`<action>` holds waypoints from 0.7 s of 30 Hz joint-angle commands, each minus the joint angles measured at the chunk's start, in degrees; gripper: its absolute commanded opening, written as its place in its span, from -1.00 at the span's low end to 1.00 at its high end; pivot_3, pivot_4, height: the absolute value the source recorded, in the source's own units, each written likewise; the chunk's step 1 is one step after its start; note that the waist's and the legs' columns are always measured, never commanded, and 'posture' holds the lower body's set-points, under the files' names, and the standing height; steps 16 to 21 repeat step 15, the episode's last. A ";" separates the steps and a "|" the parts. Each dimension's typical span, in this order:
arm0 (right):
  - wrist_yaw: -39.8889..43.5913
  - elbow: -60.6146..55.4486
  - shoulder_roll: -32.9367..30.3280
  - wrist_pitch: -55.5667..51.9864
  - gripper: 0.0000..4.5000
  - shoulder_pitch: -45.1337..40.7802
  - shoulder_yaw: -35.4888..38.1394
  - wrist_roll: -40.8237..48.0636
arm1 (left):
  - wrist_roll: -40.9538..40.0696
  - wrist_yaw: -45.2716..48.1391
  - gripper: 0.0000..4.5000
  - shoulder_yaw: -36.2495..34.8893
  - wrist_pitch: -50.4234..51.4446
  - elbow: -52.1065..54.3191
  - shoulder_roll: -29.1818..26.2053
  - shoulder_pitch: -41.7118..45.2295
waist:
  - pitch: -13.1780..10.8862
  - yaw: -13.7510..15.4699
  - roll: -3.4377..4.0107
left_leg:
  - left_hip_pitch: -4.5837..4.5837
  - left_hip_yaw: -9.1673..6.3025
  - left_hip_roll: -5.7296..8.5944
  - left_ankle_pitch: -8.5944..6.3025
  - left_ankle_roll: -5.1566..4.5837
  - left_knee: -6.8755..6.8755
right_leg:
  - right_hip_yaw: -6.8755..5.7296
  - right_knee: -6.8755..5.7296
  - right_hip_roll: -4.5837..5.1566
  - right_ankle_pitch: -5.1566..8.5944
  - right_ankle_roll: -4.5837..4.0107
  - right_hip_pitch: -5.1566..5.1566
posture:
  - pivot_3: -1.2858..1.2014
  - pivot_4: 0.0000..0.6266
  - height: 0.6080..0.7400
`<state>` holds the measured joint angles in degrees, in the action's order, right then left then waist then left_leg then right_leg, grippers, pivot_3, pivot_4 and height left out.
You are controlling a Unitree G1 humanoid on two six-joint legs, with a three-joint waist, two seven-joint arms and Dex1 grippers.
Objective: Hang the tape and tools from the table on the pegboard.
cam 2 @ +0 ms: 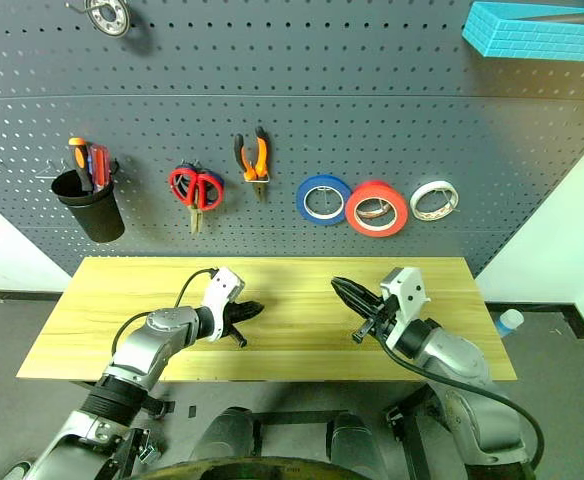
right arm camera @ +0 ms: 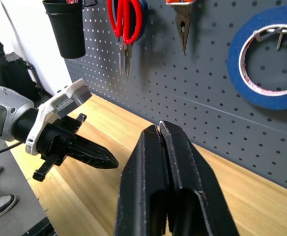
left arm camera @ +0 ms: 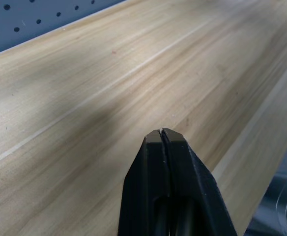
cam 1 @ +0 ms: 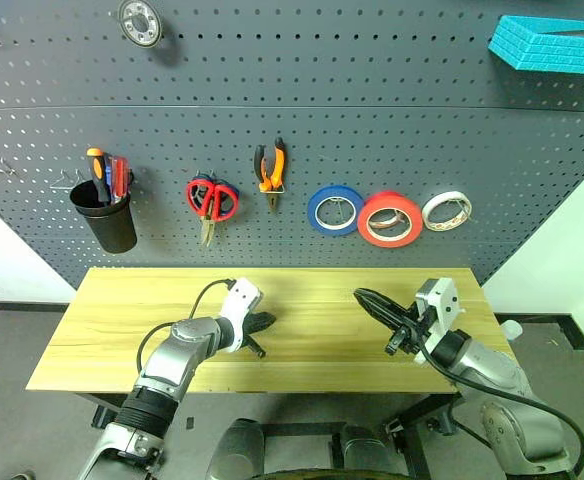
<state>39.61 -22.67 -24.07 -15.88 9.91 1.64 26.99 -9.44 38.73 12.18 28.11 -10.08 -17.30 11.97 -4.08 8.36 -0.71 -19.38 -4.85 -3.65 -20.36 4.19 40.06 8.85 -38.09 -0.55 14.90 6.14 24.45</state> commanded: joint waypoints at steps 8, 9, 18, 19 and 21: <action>0.83 -0.74 -0.34 -1.01 -1.00 -1.68 0.75 1.76 | -1.08 -0.27 -0.99 -1.21 0.03 1.93 0.78 0.66 | 0.00 0.04 0.00 | 0.00 0.00 0.00 0.00 0.00 0.00 | 0.00 0.00 0.00 0.00 0.00 0.00 | 0.23 -1.00 0.04; 0.87 -0.74 -0.27 -1.19 -1.00 -1.93 0.62 1.77 | -1.12 -0.32 -0.99 -1.27 0.09 1.93 0.90 0.75 | 0.00 0.05 0.00 | 0.00 0.00 0.00 0.00 0.00 0.00 | 0.00 0.00 0.00 0.00 0.00 0.00 | 0.23 -1.00 0.04; 0.87 0.24 -0.13 -1.38 -1.00 -3.25 0.35 1.39 | -0.47 -1.38 -0.99 -1.37 0.14 1.18 1.09 1.46 | 0.00 0.07 0.00 | -0.01 0.00 0.00 0.00 0.00 0.00 | 0.01 0.00 0.00 0.00 0.00 0.00 | 0.24 -1.00 0.04; 0.87 0.24 -0.13 -1.38 -1.00 -3.25 0.35 1.39 | -0.47 -1.38 -0.99 -1.37 0.14 1.18 1.09 1.46 | 0.00 0.07 0.00 | -0.01 0.00 0.00 0.00 0.00 0.00 | 0.01 0.00 0.00 0.00 0.00 0.00 | 0.24 -1.00 0.04; 0.87 0.24 -0.13 -1.38 -1.00 -3.25 0.35 1.39 | -0.47 -1.38 -0.99 -1.37 0.14 1.18 1.09 1.46 | 0.00 0.07 0.00 | -0.01 0.00 0.00 0.00 0.00 0.00 | 0.01 0.00 0.00 0.00 0.00 0.00 | 0.24 -1.00 0.04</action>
